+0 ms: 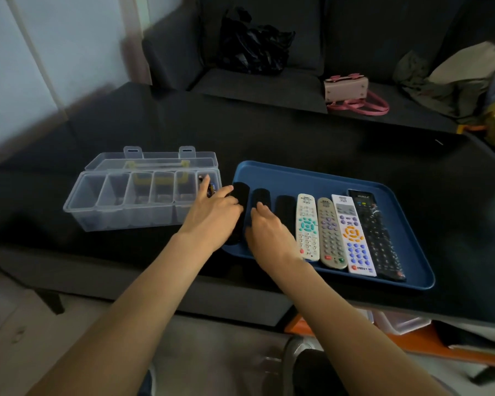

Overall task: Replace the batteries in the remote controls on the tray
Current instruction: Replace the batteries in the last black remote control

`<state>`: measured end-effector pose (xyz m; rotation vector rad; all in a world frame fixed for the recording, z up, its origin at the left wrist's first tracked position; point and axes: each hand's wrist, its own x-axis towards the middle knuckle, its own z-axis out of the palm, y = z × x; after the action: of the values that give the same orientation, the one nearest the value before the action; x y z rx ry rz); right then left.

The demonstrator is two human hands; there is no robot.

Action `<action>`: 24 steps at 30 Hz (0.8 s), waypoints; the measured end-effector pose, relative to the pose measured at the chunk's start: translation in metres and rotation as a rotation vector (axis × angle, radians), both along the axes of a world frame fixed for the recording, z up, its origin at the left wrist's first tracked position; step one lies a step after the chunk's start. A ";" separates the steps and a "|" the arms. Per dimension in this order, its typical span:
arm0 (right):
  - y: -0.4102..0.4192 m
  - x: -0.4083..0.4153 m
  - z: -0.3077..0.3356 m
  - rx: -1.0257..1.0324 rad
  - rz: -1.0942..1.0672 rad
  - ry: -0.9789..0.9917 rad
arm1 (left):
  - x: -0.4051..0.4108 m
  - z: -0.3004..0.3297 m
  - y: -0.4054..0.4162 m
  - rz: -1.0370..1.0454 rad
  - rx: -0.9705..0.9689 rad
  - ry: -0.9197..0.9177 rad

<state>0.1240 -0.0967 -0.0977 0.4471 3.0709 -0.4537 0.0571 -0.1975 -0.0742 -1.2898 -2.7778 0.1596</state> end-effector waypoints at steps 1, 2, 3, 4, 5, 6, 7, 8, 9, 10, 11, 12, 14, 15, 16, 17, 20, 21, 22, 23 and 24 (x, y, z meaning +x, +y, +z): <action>0.000 -0.002 -0.002 0.003 0.014 -0.041 | -0.001 0.000 0.000 -0.001 0.007 -0.007; 0.000 -0.004 -0.003 0.017 0.017 -0.083 | -0.002 -0.001 0.000 -0.002 0.013 -0.016; 0.000 -0.006 -0.003 0.030 0.005 -0.113 | -0.002 0.000 0.000 -0.003 0.017 -0.026; -0.001 -0.008 -0.001 0.026 -0.022 -0.134 | -0.003 0.000 0.000 -0.005 0.018 -0.036; -0.002 -0.010 0.002 0.011 -0.056 -0.159 | -0.003 0.001 0.000 -0.009 0.021 -0.043; -0.004 -0.011 0.005 -0.003 -0.078 -0.183 | -0.003 0.001 0.000 -0.014 0.023 -0.050; -0.005 -0.011 0.008 -0.012 -0.086 -0.202 | -0.004 0.000 -0.001 -0.022 0.026 -0.058; -0.007 -0.011 0.011 -0.012 -0.088 -0.211 | -0.005 -0.001 -0.002 -0.032 0.031 -0.066; -0.008 -0.011 0.012 -0.009 -0.085 -0.217 | -0.007 -0.003 -0.002 -0.047 0.046 -0.075; -0.009 -0.010 0.014 -0.012 -0.086 -0.216 | -0.008 -0.005 -0.004 -0.064 0.081 -0.090; -0.008 -0.010 0.014 -0.022 -0.094 -0.203 | -0.010 -0.007 -0.005 -0.082 0.142 -0.113; -0.006 -0.009 0.015 -0.033 -0.100 -0.173 | -0.011 -0.008 -0.006 -0.096 0.224 -0.142; -0.002 -0.009 0.018 -0.041 -0.102 -0.066 | -0.011 -0.006 -0.010 -0.101 0.400 -0.184; -0.002 -0.011 0.021 -0.032 -0.095 -0.007 | -0.013 -0.003 -0.014 -0.084 0.477 -0.181; 0.000 -0.012 0.023 -0.027 -0.091 0.033 | -0.014 -0.001 -0.018 -0.059 0.530 -0.172; -0.002 -0.016 0.025 -0.029 -0.086 0.055 | -0.017 0.002 -0.024 -0.033 0.560 -0.151; -0.010 -0.028 0.028 -0.078 -0.090 0.043 | -0.023 0.005 -0.039 0.043 0.554 -0.068; -0.013 -0.033 0.027 -0.102 -0.108 0.025 | -0.024 0.005 -0.044 0.081 0.540 -0.052; -0.016 -0.037 0.027 -0.129 -0.137 0.000 | -0.026 0.004 -0.048 0.123 0.522 -0.039; -0.017 -0.042 0.026 -0.160 -0.170 -0.026 | -0.028 0.003 -0.051 0.162 0.498 -0.027; -0.018 -0.047 0.025 -0.188 -0.201 -0.051 | -0.030 0.001 -0.053 0.197 0.463 -0.025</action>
<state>0.0772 -0.1145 -0.0723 0.7503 2.9098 -0.7151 0.0275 -0.2509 -0.0731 -0.9103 -2.7232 -0.4641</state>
